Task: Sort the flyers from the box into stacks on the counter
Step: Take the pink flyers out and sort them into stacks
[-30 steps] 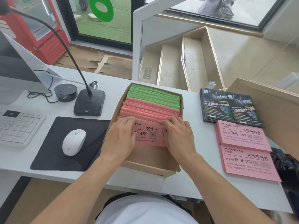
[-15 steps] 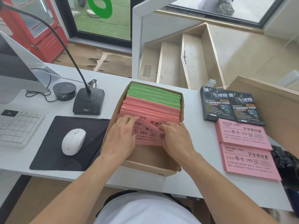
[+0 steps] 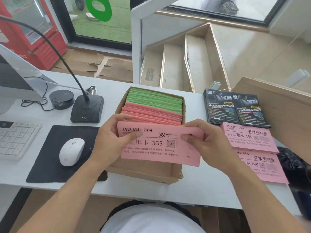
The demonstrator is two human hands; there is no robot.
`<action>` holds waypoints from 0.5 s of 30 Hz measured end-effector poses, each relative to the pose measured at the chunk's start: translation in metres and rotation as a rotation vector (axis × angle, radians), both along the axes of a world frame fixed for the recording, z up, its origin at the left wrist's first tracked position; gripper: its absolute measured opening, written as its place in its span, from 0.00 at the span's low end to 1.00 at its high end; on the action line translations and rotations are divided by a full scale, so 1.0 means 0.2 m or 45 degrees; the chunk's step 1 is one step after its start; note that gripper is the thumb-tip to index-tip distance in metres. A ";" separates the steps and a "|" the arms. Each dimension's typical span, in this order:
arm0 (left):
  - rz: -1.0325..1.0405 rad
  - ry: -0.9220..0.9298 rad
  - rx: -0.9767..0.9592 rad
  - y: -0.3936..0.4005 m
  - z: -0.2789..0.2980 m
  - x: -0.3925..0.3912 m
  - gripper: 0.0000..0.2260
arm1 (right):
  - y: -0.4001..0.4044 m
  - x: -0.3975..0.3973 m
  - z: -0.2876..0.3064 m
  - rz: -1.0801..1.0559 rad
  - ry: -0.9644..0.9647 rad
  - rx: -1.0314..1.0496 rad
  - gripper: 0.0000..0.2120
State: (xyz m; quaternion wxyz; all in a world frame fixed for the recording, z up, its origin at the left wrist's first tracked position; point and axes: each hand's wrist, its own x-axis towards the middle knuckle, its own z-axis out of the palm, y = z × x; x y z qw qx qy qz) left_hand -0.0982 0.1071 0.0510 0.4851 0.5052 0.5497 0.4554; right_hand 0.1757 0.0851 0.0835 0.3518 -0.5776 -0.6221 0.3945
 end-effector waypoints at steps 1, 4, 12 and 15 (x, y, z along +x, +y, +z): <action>-0.084 -0.165 -0.092 -0.01 0.04 0.02 0.25 | -0.01 0.05 0.01 -0.016 0.070 -0.031 0.10; -0.355 -0.304 -0.281 -0.04 0.12 0.15 0.19 | -0.08 0.19 0.04 -0.125 0.281 -0.104 0.11; -0.403 -0.118 -0.212 -0.25 0.08 0.68 0.06 | -0.37 0.63 -0.02 -0.430 0.322 -0.348 0.25; -0.514 -0.123 -0.215 -0.36 -0.01 0.85 0.08 | -0.49 0.78 -0.07 -0.427 0.237 -0.426 0.16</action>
